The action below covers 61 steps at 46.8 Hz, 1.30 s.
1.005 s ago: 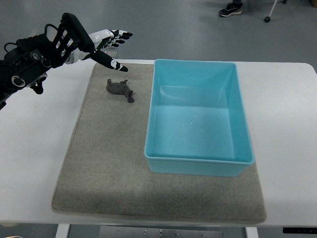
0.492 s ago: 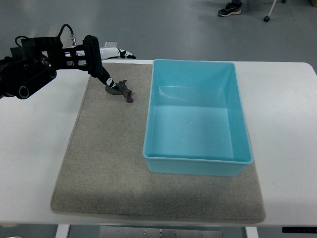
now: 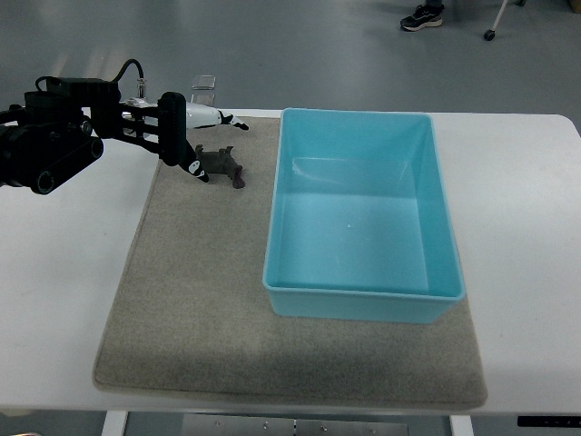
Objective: Place brown hippo in blue box with left hand
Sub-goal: 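Close the left hand fingers around the brown hippo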
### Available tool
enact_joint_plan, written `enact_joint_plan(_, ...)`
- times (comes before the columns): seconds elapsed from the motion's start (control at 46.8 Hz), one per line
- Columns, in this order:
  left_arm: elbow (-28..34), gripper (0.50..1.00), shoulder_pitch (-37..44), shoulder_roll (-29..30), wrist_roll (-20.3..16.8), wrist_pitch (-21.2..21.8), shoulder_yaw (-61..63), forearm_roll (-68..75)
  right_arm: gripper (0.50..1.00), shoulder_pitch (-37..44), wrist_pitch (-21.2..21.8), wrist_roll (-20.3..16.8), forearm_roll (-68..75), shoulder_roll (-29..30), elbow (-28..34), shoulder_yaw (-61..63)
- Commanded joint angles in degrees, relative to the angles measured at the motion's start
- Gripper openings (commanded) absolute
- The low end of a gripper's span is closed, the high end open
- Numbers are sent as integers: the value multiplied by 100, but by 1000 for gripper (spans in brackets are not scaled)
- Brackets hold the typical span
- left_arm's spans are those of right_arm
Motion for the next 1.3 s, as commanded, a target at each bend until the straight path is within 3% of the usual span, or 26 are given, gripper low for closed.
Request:
enact_joint_plan(0.0, 9, 996, 2, 3, 0, -79, 6, -18, 936, -4, 0, 0, -5, 0, 0, 0)
enact_joint_plan(0.342, 44, 994, 20, -6, 0, -396, -3, -62, 936, -4, 0, 0, 4, 0, 0, 0)
enact_joint_plan(0.94, 35, 956, 37, -6, 0, -493, 129, -35, 936, -4, 0, 0, 4, 0, 0, 0)
enact_joint_plan(1.026, 26, 934, 46, -6, 0, -501, 138, -35, 936, 4, 0, 0, -5, 0, 0, 0)
enact_joint_plan(1.069, 26, 894, 46, -6, 0, -501, 138, -35, 936, 4, 0, 0, -5, 0, 0, 0)
enact_joint_plan(1.24, 53, 816, 20, -6, 9, -493, 164, -35, 936, 4, 0, 0, -5, 0, 0, 0)
enact_joint_plan(1.282, 61, 774, 20, -6, 9, -484, 164, -18, 936, 4, 0, 0, -5, 0, 0, 0)
